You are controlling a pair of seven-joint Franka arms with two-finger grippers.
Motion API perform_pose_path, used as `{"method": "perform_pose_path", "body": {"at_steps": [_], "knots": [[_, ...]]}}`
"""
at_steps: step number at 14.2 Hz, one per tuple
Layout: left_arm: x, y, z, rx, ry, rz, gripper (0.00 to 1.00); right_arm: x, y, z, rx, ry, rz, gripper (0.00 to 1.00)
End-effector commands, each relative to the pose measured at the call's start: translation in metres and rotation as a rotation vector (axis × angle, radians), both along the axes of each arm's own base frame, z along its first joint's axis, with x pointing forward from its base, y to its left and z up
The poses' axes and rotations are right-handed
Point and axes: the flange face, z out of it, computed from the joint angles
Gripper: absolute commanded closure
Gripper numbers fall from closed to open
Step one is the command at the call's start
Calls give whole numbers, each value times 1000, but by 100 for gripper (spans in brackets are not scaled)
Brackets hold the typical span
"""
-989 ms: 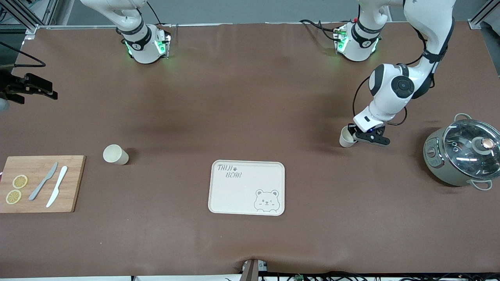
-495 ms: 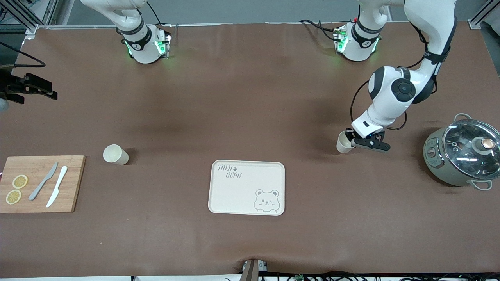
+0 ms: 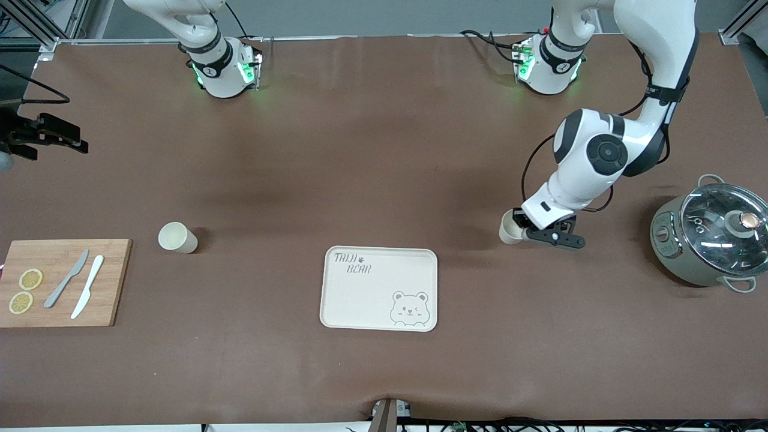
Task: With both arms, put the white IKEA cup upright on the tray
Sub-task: 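Carry the cup with the left gripper over the bear tray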
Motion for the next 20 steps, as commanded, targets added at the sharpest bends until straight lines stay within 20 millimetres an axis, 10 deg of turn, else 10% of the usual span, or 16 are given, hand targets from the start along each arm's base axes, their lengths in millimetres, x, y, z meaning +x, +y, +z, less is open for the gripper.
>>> {"method": "perform_pose_path", "body": {"at_steps": [1,7,12,20], "knots": [[26,-37,12,-30,33,35,100,7,-3,2,7,-4,-11,0],[58,-99,28,-43,76,69,100,9,-3,1,14,-3,-9,0],[78,-166,-9,-64,74,106,100,11,-3,-2,14,1,-9,0],[81,-214,-30,-79,59,139,100,20,0,-22,12,38,-2,0]]}}
